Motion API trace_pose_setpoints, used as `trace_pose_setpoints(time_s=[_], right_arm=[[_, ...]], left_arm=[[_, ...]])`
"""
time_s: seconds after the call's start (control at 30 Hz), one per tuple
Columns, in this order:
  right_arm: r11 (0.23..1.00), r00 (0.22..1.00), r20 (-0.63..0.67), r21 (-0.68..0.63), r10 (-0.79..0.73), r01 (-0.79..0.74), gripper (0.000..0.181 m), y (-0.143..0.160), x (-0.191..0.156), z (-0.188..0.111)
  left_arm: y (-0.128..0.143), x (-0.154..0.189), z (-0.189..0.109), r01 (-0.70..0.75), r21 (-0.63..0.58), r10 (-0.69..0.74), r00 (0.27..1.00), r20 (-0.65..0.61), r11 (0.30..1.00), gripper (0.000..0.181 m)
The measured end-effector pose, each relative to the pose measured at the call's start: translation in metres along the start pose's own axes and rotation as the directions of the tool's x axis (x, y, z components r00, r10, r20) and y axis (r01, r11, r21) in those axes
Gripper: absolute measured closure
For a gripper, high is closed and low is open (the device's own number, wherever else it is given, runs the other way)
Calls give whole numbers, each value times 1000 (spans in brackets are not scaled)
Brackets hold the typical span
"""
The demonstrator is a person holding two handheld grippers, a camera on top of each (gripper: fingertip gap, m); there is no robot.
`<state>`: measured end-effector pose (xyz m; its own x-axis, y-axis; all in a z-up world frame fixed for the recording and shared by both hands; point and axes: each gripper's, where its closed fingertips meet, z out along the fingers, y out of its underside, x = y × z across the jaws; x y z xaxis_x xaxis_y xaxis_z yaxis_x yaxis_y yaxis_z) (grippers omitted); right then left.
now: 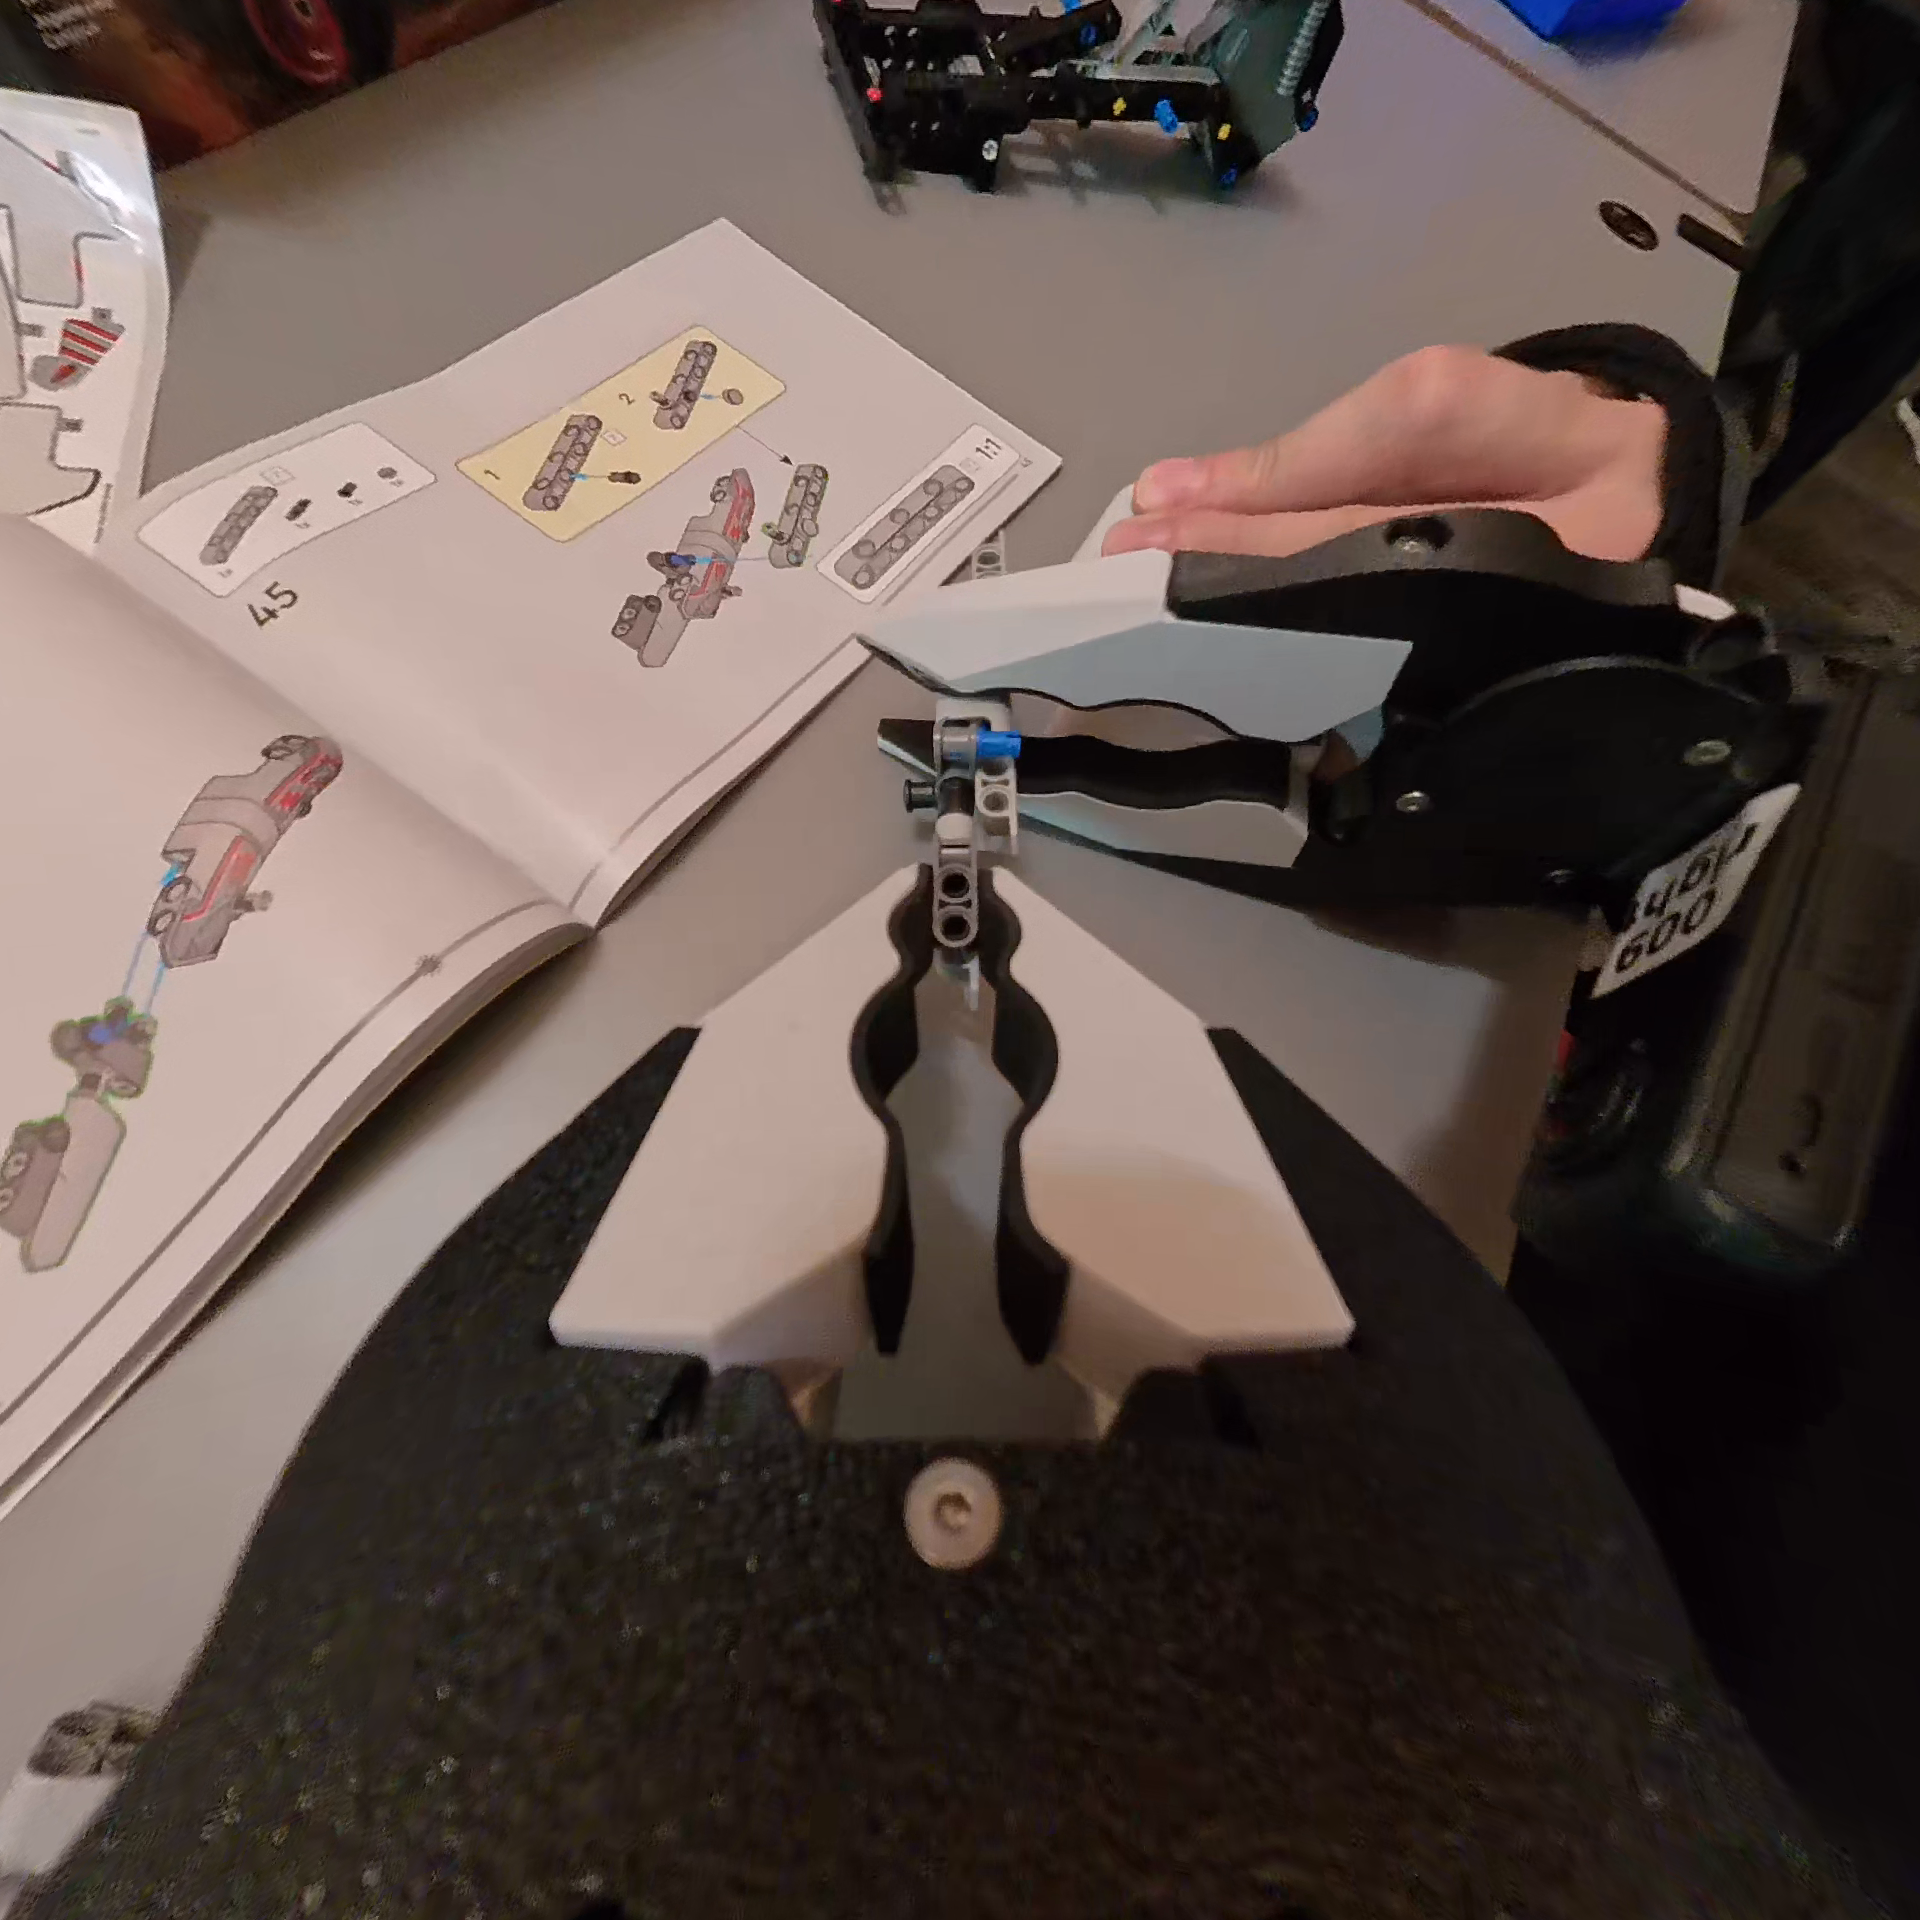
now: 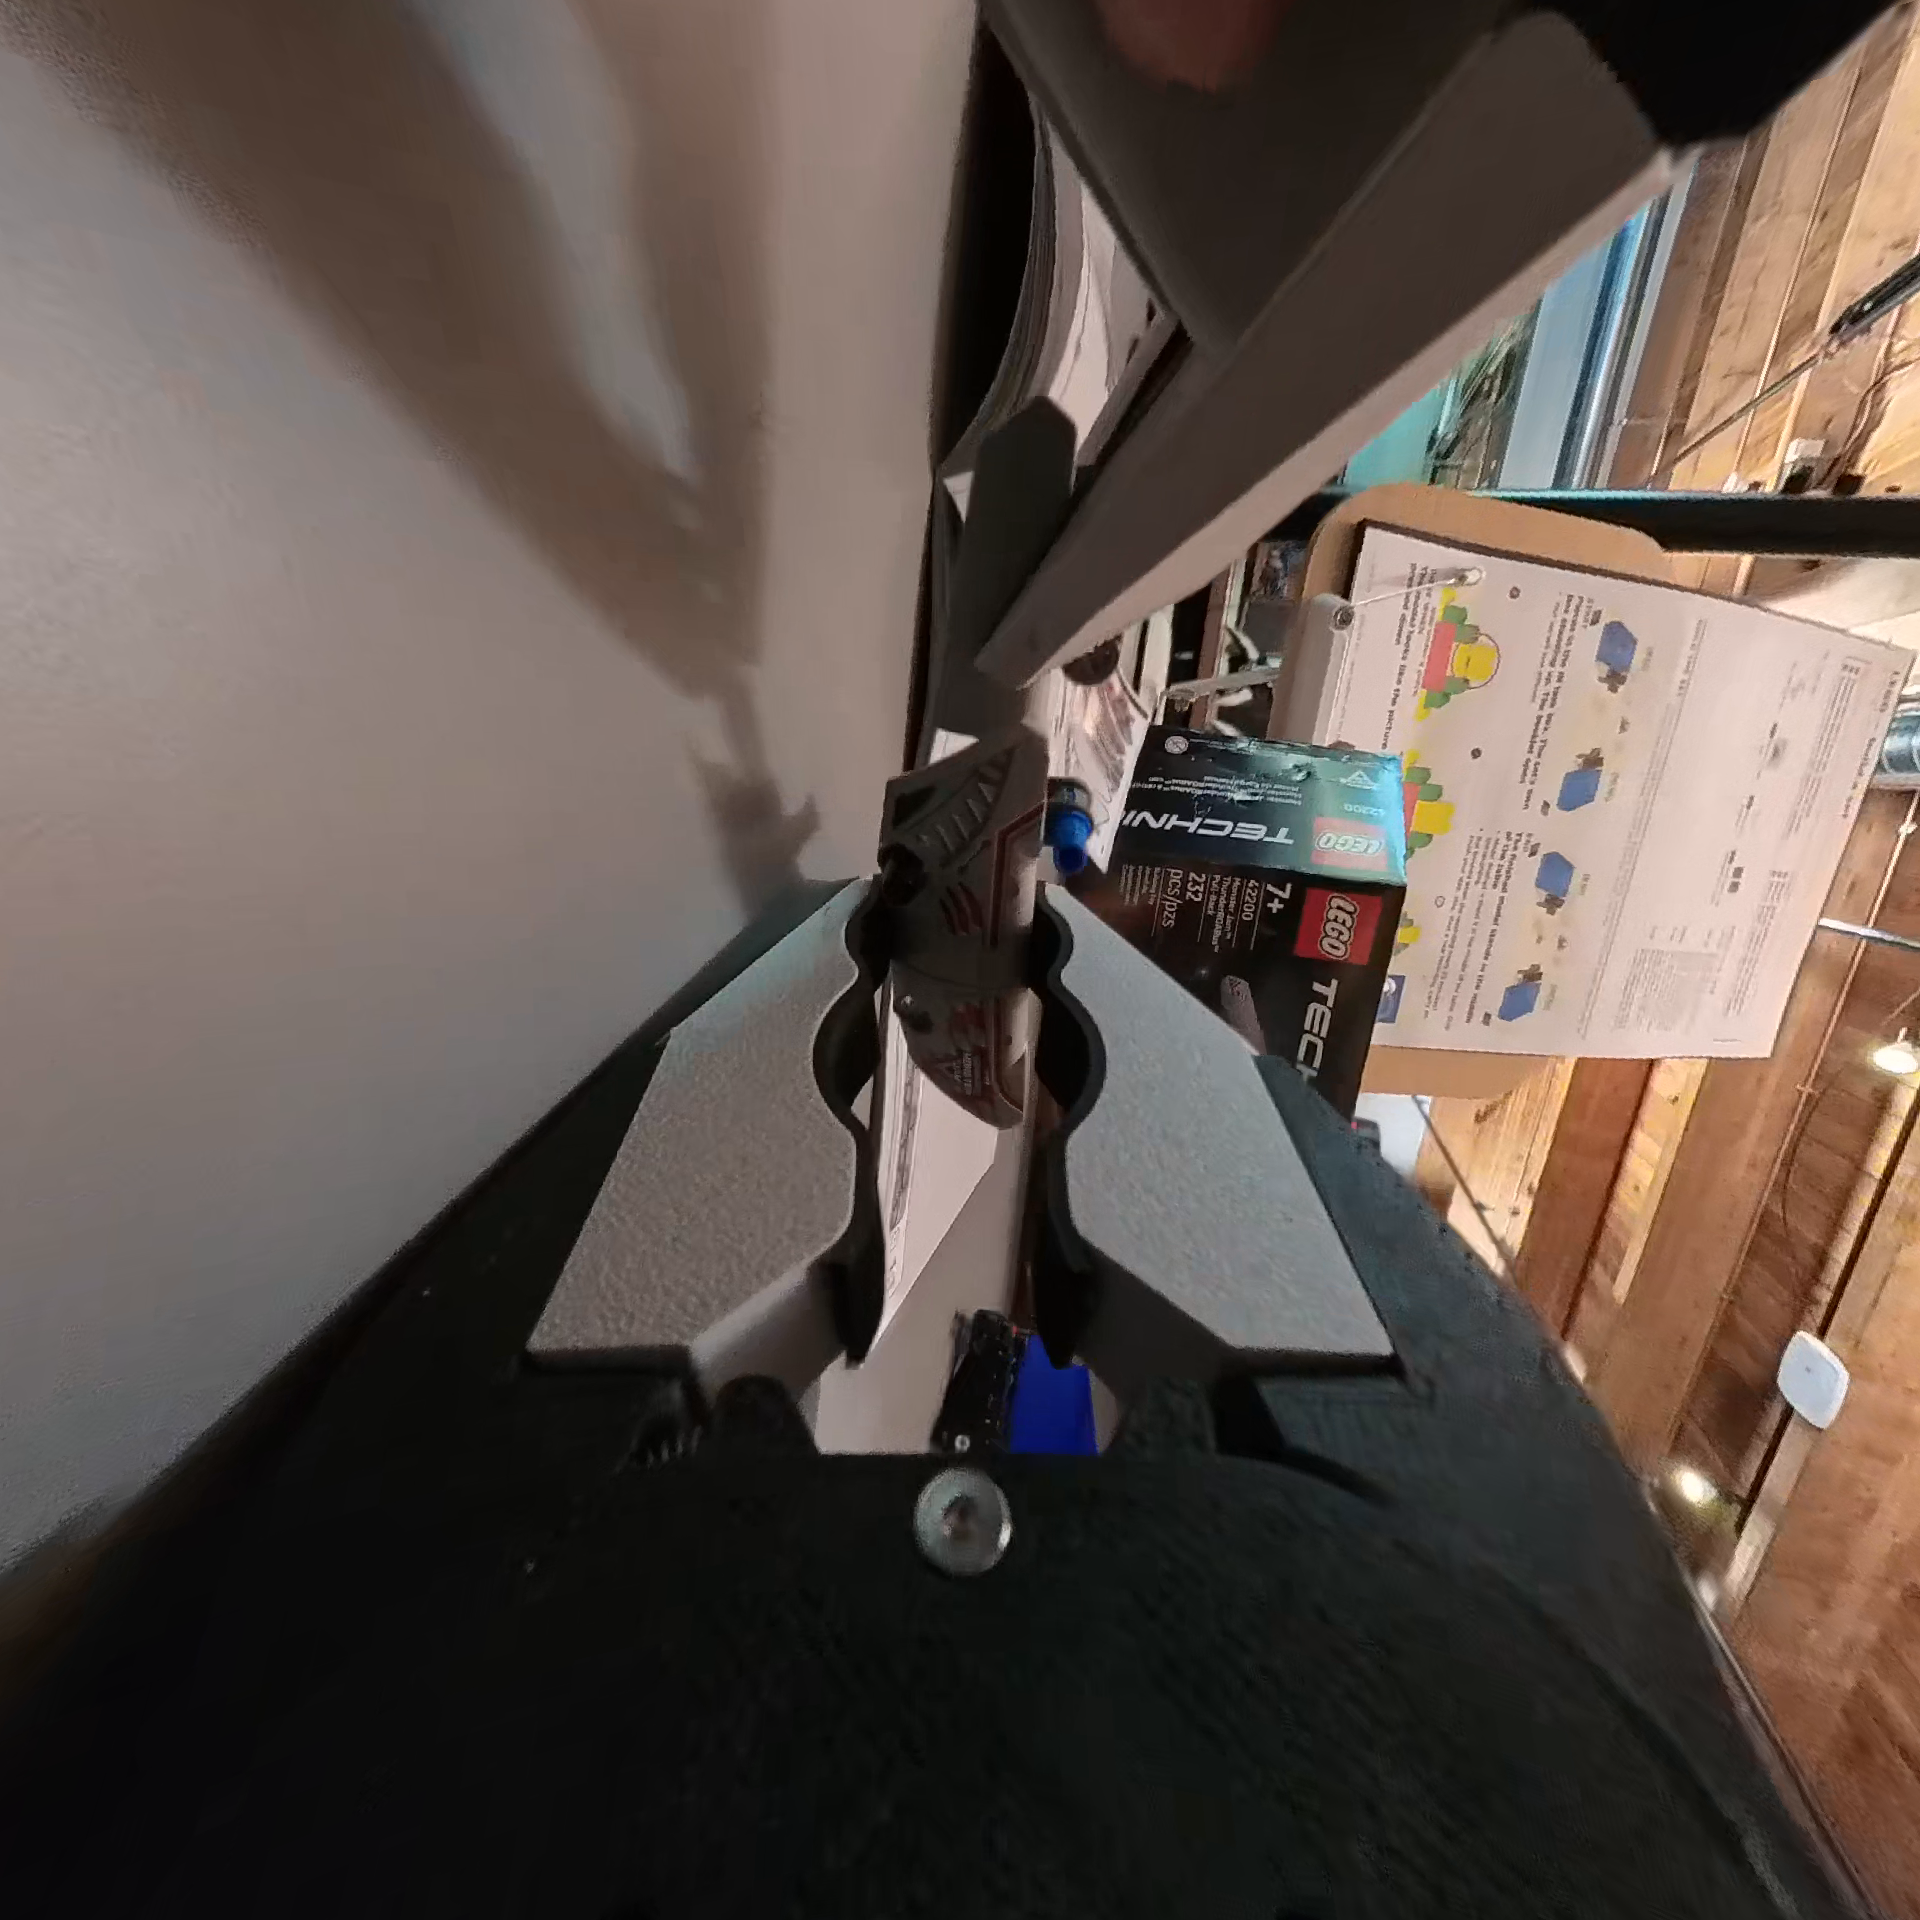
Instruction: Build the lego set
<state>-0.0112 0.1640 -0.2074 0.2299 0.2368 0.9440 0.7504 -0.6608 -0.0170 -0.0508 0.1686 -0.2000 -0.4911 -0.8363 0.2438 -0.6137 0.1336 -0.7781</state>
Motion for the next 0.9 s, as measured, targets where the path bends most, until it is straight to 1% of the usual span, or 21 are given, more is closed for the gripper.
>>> trace_pose_setpoints(time_s=[0.1, 0.2, 0.27, 0.4, 0.53, 0.6, 0.67, 0.73, 0.8, 0.9], right_arm=[[1000, 1000, 0, -24, 7, -7, 156, 2, 1, 2], [999, 1000, 1, -33, 17, -17, 156, 2, 1, 3], [999, 1000, 0, -43, 25, -25, 157, 2, 1, 4], [999, 999, 10, -40, 31, -31, 156, 1, 1, 6], [997, 997, 27, -38, 72, -71, 156, 1, 1, 8], [993, 994, 35, -58, 108, -106, 156, 2, 1, 9], [987, 988, 45, -78, 147, -143, 156, 3, 1, 10], [989, 992, 35, -84, 122, -119, 156, 2, 1, 10], [987, 991, 37, -97, 129, -125, 156, 2, 1, 11], [985, 991, 37, -121, 131, -126, 156, 3, 1, 12]], left_arm=[[-3, 1, 1, -23, 26, 22, 999, 35, 999, 176], [-5, 2, 2, -114, 18, 112, 989, 97, 993, 176], [-7, 5, 3, -148, 31, 144, 983, 110, 988, 176], [-9, 4, 3, -157, 46, 150, 980, 132, 987, 176], [-11, 2, 4, -97, 96, 87, 991, 104, 991, 176], [-14, 3, 4, -86, 119, 73, 991, 115, 989, 176], [-16, 5, 5, -97, 130, 79, 987, 139, 987, 176], [-15, 5, 5, -95, 133, 76, 987, 139, 987, 176], [-15, 4, 5, -95, 151, 74, 987, 142, 984, 176], [-15, 5, 5, -169, 136, 139, 968, 210, 976, 176]])
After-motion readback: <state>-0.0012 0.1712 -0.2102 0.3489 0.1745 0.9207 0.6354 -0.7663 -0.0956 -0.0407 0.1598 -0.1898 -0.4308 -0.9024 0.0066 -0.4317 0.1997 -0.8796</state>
